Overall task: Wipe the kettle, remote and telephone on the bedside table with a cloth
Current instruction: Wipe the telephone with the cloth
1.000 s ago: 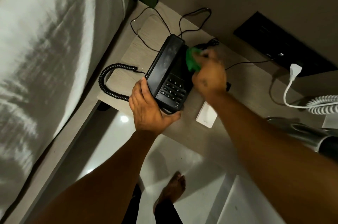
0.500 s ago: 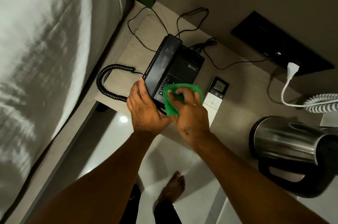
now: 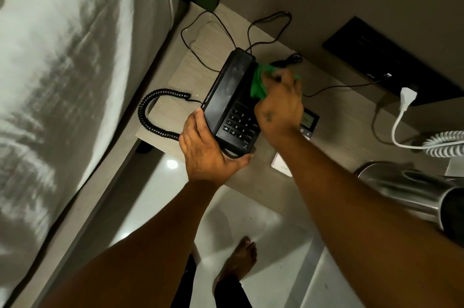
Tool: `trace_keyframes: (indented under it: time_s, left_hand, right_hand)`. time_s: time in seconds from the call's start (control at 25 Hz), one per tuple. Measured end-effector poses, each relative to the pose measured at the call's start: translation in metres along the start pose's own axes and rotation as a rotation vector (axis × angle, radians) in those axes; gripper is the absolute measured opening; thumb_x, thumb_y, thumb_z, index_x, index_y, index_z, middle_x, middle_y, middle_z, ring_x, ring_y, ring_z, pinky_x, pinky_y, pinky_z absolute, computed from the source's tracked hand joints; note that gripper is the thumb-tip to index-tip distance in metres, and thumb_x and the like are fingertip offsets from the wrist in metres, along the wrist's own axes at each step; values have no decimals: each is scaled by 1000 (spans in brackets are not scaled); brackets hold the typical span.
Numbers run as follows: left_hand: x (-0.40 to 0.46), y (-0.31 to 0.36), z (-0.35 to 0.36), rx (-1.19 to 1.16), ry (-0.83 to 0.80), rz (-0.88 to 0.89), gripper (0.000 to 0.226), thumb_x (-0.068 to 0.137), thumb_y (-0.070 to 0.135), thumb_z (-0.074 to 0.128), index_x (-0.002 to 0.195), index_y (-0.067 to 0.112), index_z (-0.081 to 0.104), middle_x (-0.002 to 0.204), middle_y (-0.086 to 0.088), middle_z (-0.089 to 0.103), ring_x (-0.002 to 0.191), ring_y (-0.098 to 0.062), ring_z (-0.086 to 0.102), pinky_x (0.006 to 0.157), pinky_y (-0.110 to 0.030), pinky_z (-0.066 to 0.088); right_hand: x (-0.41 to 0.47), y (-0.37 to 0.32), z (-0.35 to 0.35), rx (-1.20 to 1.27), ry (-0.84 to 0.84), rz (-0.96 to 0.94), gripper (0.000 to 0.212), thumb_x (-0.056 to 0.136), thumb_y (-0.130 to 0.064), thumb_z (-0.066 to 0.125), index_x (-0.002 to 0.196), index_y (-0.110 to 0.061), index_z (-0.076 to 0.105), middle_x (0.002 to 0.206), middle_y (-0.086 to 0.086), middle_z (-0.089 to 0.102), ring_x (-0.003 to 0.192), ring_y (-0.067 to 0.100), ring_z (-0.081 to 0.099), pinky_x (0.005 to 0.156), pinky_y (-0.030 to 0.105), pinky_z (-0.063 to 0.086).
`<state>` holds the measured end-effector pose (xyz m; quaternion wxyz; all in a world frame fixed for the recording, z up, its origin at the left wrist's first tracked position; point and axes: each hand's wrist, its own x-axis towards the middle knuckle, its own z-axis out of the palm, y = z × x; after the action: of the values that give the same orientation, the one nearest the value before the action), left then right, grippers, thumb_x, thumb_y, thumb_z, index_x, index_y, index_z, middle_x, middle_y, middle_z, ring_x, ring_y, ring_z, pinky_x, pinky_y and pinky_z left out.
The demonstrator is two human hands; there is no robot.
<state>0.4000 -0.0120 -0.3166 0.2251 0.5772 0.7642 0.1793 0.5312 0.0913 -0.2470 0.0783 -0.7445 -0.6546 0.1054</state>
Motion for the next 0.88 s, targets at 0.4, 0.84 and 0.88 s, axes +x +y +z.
trace_keyframes:
  time_s: [0.4,0.84,0.88]
  left_hand:
    - [-2,-1,1,-71,16,11,135,61,82,63,159,0,20,159,-21,33,148,-36,33,122,-55,29]
    - [-4,-14,-31,-449,-29,-130,104,74,59,82,155,16,32,151,1,46,139,-14,44,119,-33,41]
    - [-2,-17,-33,-495,7,-143,87,78,48,84,149,17,44,140,6,52,128,-3,50,113,-26,47]
  right_hand:
    - [-80,9,17,91,-104,-191,31,91,-42,57,120,-33,53,122,-5,43,107,17,46,79,33,52]
    - [10,3,-14,345,0,191,41,77,-1,60,114,-17,63,110,7,58,90,19,61,48,0,33]
    - [24,-4,-20,329,20,142,35,77,-2,58,107,-18,63,106,8,57,87,18,59,52,3,37]
